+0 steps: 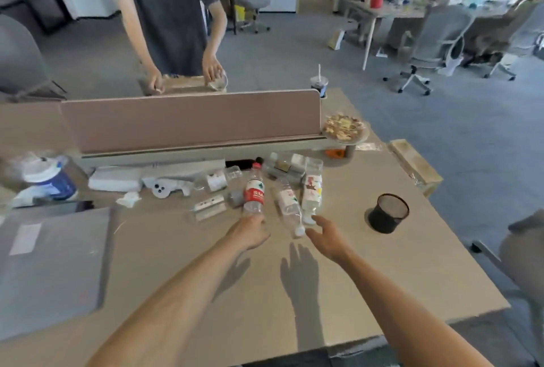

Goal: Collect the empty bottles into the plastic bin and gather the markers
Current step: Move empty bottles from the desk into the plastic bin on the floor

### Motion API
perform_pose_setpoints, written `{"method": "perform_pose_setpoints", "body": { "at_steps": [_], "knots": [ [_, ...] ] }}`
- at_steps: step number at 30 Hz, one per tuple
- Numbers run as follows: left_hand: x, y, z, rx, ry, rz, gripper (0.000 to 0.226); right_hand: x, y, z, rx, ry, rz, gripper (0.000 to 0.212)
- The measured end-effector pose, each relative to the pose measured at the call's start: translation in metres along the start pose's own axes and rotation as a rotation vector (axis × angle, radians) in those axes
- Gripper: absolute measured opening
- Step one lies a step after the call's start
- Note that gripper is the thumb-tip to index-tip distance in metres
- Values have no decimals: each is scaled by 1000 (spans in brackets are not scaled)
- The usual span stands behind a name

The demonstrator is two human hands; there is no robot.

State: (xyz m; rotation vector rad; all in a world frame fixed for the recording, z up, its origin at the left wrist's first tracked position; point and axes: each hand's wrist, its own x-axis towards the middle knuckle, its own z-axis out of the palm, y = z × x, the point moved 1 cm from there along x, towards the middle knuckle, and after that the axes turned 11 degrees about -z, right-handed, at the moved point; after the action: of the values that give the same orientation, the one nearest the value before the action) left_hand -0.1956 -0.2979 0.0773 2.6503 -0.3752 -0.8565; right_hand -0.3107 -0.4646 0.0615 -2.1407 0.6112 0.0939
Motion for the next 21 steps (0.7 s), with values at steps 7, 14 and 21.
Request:
{"method": "perform_pose_setpoints", "body": {
  "at_steps": [7, 14, 21],
  "knots": [
    [65, -76, -42, -81, 3, -50, 20, 87, -54, 57, 58, 56, 75, 53],
    [102, -121, -65, -58, 32, -153, 51, 142, -93, 84, -98, -24, -31, 48],
    [160, -109, -57, -19, 88, -179, 61, 172, -86, 81, -89, -86, -99, 58]
  ]
}}
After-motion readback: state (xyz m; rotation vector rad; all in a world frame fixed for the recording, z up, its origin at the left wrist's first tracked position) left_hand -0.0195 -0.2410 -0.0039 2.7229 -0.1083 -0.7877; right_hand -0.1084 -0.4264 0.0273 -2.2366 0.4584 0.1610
